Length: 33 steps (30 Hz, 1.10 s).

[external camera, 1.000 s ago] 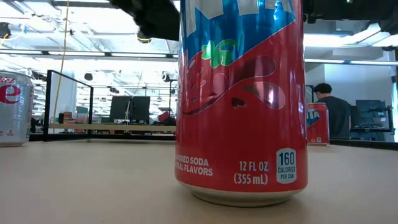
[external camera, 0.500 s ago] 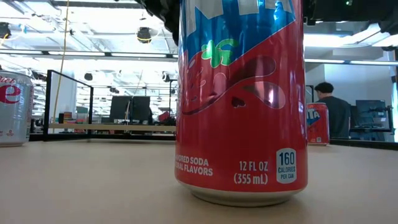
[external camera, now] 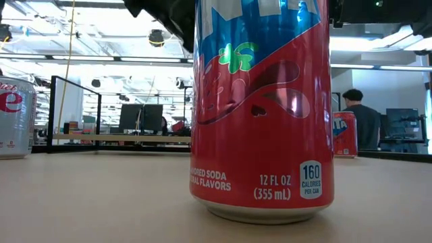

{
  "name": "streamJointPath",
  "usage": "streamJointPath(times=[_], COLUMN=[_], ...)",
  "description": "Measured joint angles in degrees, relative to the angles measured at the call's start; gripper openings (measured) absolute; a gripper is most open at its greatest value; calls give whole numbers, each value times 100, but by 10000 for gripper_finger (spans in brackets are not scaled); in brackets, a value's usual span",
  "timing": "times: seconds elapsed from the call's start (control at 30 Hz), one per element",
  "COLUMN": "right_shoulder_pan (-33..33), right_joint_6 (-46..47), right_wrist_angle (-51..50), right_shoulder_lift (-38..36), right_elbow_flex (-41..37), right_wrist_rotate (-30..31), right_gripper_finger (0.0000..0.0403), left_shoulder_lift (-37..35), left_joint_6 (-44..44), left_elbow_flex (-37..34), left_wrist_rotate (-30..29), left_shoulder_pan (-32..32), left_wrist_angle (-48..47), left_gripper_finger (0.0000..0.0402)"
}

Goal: Place canned beverage on shelf
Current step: Put the right red-silver soda can on the shelf

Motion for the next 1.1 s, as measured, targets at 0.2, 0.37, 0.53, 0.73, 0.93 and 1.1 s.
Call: streamJointPath(times=[0.2, 0.37, 0.53, 0.73, 0.93, 1.1], right_shoulder_pan=[0, -32, -33, -33, -33, -33], right_joint_6=[-2, -3, -4, -3, -7, -20], right_wrist_angle=[-20, -34, -72, -64, -66, -66], right_shoulder_lift=[-2, -2, 0, 0, 0, 0], right_elbow_flex=[0, 0, 0, 0, 0, 0], right_wrist_rotate=[0, -2, -2, -4, -7, -7], right_gripper_finger=[34, 28, 22, 35, 28, 24], left_shoulder_lift=[247, 324, 412, 511, 518, 518], left_joint_6=[124, 148, 186, 184, 188, 136], left_elbow_flex=[0, 0, 5, 2, 2, 2], left_wrist_rotate=[17, -11, -145, -288, -288, -293], left_shoulder_pan=[0, 9, 17, 22, 22, 22], left_wrist_angle=[110, 121, 4, 13, -96, -269], left_gripper_finger=[342, 342, 342, 342, 342, 342])
